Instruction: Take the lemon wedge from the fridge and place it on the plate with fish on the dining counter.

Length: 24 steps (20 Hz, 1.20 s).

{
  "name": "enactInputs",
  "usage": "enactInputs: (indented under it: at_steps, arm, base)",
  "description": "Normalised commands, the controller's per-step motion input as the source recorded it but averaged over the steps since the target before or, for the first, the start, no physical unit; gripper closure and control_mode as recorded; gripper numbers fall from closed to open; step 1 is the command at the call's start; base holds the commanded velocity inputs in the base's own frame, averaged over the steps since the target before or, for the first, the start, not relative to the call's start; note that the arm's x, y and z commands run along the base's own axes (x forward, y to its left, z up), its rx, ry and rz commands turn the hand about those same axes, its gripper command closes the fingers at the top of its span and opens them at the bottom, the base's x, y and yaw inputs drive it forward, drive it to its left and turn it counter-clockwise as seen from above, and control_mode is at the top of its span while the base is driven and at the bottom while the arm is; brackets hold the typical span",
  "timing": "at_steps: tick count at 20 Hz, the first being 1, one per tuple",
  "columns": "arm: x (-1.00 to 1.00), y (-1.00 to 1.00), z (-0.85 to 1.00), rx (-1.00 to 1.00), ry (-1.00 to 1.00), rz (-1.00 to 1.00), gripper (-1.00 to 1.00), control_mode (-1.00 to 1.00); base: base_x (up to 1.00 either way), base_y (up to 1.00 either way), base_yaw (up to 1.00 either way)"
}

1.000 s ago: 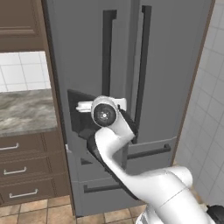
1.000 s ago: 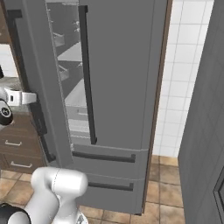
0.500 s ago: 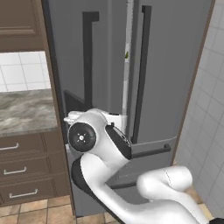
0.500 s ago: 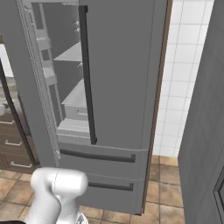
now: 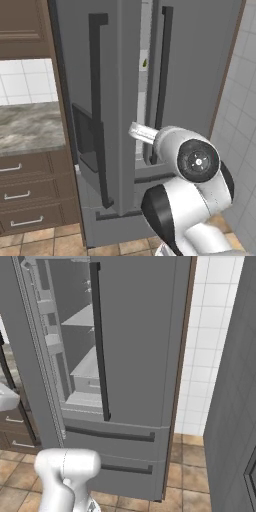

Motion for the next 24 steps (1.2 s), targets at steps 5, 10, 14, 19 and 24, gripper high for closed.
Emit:
enactInputs:
  at_steps: [5,10,14,19,24]
  arm:
    - [0.08,-1.00,0.01,0.33,0.06,0.27,-1.00,-1.00]
    - [0.40,-0.77,0.05,0.35,0.23,0.27,-1.00,-1.00]
    - [0.90,-0.06,0.01,0.23,0.32,0.23,-1.00,-1.00]
    - [1.00,0.03,0.00,0.11,0.34,0.13,-1.00,-1.00]
    - [1.00,0.28,-0.21,0.00,0.15,0.10,-1.00,-1.00]
  base:
    - [0.00,0.00,0.00]
    - [0.00,0.00,0.00]
    - [0.00,0.00,0.00]
    - [0.00,0.00,0.00]
    - [0.00,0.00,0.00]
